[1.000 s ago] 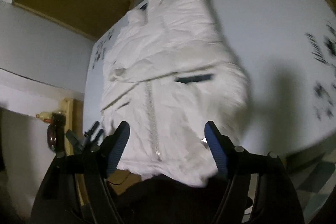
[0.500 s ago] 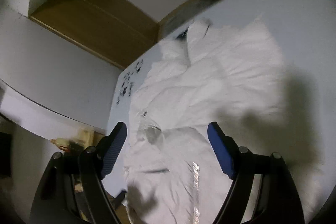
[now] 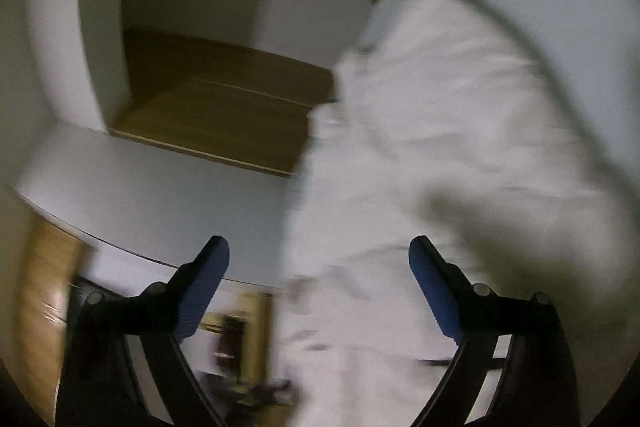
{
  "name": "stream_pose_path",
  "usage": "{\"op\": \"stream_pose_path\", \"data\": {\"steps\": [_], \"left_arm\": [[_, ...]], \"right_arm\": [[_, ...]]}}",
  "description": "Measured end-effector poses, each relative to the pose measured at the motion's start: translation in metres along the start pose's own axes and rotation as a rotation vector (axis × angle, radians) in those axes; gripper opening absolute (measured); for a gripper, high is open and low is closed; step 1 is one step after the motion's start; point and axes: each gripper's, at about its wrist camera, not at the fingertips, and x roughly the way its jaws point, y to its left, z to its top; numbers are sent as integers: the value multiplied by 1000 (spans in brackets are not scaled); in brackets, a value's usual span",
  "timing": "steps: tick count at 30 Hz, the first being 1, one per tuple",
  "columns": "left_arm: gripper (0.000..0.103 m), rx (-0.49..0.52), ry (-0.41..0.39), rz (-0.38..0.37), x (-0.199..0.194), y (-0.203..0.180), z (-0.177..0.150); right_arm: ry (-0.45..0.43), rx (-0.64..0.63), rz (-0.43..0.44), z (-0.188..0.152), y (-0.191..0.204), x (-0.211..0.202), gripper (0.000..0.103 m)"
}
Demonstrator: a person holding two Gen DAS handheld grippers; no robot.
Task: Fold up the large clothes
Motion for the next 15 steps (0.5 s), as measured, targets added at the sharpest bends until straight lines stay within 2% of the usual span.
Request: {"op": "stream_pose_path", "data": {"steps": [2,3,4,6,7,8,9,11,13,14,15], "left_arm": [[103,14,-3,6,-3,-3,-1],[103,14,-6,7,-5,-3,-1],[103,13,-13,9,-7,-3,-2],[103,12,-22,21,-10,0,-3],[103,9,-24,28,-10,1,-3],[103,4,-23,33,-11,2,-2],[103,-2,-24,36,-13,4,-3],[103,1,-34,32,-18,4,-1],[103,9,-50,27,-29,6,0],[103,13,-63,19,-36,8,0],[103,18,-78,17,-41,11,2]], "right_arm": [[31,-61,-199,-6,34,36,97],[68,-91,-261,-13,43,52,97],[132,-126,-278,-26,56,77,97],[244,-242,-256,-51,80,117,95],[272,-327,-301,-65,91,141,95],[284,-355,-337,-72,93,160,93],[307,-360,-386,-76,87,183,86],[385,-268,-473,-76,51,233,78],[386,-293,-542,-73,42,252,72],[383,-295,-555,-72,47,253,68],[375,-290,-502,-72,56,249,67]]}}
